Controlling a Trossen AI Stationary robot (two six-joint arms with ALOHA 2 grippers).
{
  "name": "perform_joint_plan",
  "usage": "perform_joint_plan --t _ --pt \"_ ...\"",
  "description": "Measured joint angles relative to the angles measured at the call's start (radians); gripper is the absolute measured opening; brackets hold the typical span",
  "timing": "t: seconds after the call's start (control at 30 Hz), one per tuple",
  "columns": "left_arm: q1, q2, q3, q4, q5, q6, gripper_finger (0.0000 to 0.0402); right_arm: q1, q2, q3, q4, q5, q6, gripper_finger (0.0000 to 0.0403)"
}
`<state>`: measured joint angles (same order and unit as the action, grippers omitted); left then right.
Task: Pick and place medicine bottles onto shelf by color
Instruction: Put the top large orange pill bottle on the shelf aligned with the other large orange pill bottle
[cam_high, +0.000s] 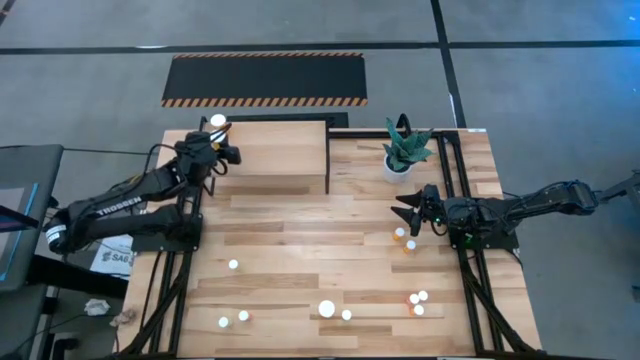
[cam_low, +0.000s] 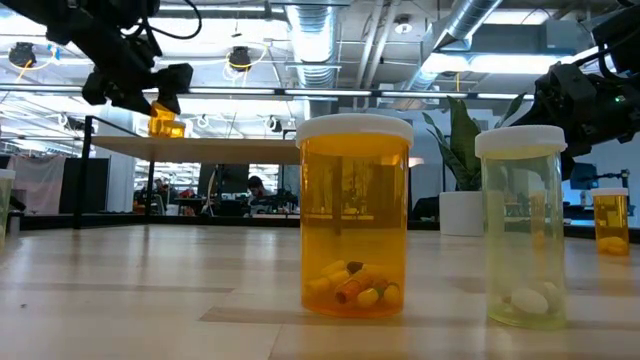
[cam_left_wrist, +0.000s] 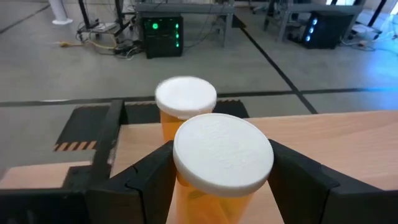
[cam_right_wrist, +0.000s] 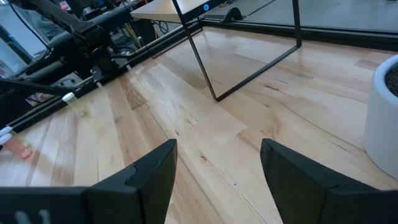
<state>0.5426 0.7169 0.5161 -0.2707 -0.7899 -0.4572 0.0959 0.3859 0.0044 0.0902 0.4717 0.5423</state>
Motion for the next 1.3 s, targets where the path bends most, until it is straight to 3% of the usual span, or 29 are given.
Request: perform_joint_plan --t 0.33,0.57,1.3 --pt "0.026 -0.017 -0.030 0.062 -0.026 0.019 0.0217 0.000 0.000 0.000 0.000 0.000 0.000 0.0256" --pt "0.069 0.010 -0.030 0.062 0.026 -0.008 0.0217 0.000 0.000 0.000 0.000 0.000 0.000 0.0256" --pt "0.069 0.062 -0.030 0.068 0.016 -0.063 0.0217 0.000 0.000 0.000 0.000 0.000 0.000 0.0256"
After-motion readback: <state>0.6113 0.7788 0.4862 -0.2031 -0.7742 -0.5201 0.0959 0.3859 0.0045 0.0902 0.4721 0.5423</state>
